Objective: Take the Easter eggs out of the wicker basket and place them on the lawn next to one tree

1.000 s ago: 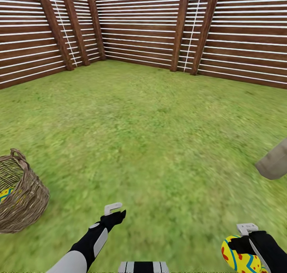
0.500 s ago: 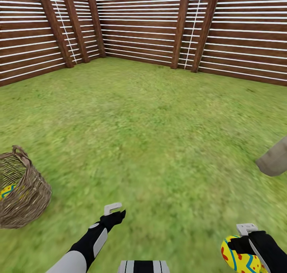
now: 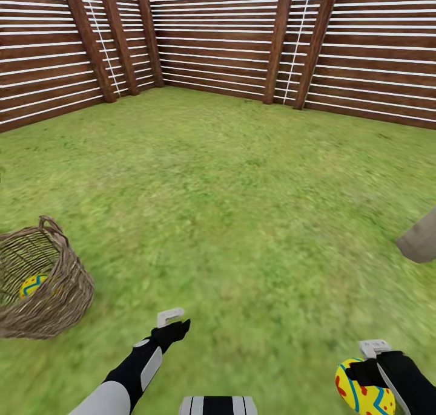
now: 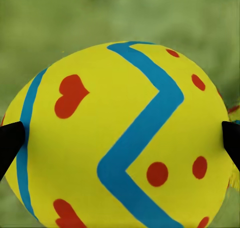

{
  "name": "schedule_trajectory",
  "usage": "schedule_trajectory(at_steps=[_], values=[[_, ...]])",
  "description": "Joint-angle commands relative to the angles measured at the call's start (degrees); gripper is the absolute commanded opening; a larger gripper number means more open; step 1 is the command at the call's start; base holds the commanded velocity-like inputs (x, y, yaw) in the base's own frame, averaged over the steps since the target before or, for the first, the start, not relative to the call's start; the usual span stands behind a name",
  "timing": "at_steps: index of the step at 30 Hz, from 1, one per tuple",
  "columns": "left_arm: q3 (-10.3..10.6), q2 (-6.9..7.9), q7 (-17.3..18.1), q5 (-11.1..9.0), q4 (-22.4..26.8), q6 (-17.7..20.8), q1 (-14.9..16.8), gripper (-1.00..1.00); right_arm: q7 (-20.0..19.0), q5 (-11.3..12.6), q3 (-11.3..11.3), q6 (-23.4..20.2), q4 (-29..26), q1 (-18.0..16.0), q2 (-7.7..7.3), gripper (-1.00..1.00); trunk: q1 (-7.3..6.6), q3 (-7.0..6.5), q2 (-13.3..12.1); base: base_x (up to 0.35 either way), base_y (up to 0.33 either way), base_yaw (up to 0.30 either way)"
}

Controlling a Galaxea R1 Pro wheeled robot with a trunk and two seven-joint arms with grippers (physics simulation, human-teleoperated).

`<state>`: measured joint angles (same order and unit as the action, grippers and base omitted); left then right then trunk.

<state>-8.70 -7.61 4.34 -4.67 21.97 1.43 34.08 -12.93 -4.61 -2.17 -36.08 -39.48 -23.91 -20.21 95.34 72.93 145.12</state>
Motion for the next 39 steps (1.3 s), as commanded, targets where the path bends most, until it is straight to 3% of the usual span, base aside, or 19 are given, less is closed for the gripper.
schedule_trajectory(at_steps=[1,5,22,39], values=[[-0.35,-0.04,0.40,-0.50,0.01,0.15,0.02,1.00,-0.43,-0.49,-0.18,-0.30,-0.09,0.00,0.10,-1.00,0.00,0.04,0.02,0.110,0.320,0.000],[-0.34,-0.01,0.41,-0.50,0.01,0.15,0.02,1.00,-0.35,-0.49,-0.19,-0.30,0.00,0.00,0.84,-1.00,0.00,0.04,0.02,0.131,0.281,0.000],[-0.18,-0.12,0.37,-0.37,0.10,0.15,0.02,1.00,-0.37,-0.58,-0.44,-0.30,-0.07,0.00,0.79,-1.00,0.00,0.04,0.02,0.184,0.026,0.000],[-0.18,-0.12,0.15,-0.42,0.79,0.15,0.02,1.00,-0.39,-0.58,-0.49,-0.30,-0.07,0.00,0.79,-1.00,0.44,3.81,0.24,0.000,0.000,0.000]])
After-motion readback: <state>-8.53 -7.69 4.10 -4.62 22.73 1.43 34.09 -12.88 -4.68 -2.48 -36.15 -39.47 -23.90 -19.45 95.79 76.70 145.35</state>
